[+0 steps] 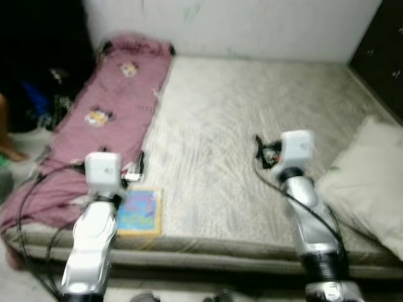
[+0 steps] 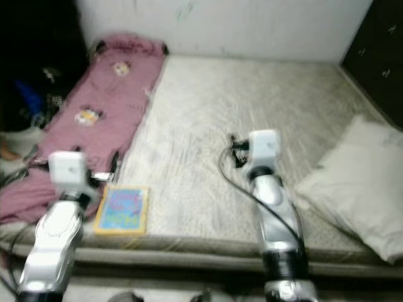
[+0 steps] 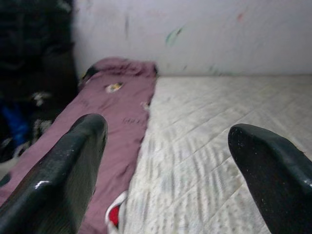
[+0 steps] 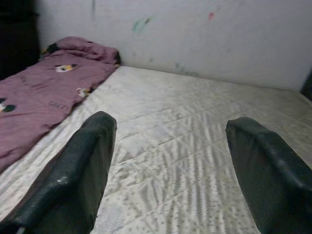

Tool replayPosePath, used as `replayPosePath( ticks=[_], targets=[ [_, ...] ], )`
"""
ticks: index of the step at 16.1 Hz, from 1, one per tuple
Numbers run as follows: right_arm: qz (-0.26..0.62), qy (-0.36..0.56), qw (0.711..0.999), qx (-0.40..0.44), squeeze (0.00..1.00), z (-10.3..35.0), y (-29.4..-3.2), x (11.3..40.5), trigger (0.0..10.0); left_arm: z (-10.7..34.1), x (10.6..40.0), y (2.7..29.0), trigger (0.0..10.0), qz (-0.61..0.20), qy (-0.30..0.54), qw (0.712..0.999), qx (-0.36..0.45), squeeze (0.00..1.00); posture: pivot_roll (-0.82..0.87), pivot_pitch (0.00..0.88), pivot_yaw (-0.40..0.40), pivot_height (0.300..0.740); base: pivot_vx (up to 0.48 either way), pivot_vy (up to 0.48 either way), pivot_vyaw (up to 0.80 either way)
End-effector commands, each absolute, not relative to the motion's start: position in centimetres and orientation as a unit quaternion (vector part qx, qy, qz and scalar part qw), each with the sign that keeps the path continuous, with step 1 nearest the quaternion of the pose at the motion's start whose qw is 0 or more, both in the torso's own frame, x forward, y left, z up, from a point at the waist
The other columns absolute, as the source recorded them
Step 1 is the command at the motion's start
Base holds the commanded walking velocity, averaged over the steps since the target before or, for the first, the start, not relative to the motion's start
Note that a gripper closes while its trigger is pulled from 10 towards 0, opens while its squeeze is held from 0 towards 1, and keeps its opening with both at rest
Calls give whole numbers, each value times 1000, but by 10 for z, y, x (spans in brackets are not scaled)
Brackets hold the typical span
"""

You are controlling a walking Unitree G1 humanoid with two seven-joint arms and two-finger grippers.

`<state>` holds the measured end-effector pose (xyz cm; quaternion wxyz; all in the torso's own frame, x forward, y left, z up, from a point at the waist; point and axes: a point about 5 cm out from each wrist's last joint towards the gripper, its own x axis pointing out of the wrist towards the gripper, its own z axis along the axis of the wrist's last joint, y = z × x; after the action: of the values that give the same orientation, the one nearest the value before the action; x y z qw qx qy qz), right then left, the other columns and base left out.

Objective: Clean up the room

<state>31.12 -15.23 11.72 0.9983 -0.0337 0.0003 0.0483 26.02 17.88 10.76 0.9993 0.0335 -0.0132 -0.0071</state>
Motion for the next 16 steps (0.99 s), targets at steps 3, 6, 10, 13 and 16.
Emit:
replayPosePath(
  ticks=[3, 6, 10, 13, 16],
  targets=[
    [46, -3, 998, -38, 0, 121, -156, 314, 10000, 109, 262, 176, 10000, -13, -13, 999, 31, 0, -96, 0, -29, 740, 0, -311, 0],
    [46, -3, 998, -37, 0, 121, -156, 314, 10000, 109, 262, 175, 10000, -14, -13, 999, 31, 0, -97, 0, -30, 740, 0, -311, 0],
    [44, -2, 998, -36, 0, 120, -157, 314, 10000, 108, 262, 175, 10000, -14, -12, 999, 29, 0, -97, 0, -30, 740, 0, -312, 0],
    [43, -2, 998, -36, 0, 120, -157, 314, 10000, 108, 262, 175, 10000, -15, -12, 999, 29, 0, -98, 0, -30, 740, 0, -312, 0],
    [43, -2, 998, -36, 0, 120, -157, 314, 10000, 109, 262, 175, 10000, -15, -18, 1000, 21, 0, -98, 0, -30, 740, 0, -94, 0]
  ],
)
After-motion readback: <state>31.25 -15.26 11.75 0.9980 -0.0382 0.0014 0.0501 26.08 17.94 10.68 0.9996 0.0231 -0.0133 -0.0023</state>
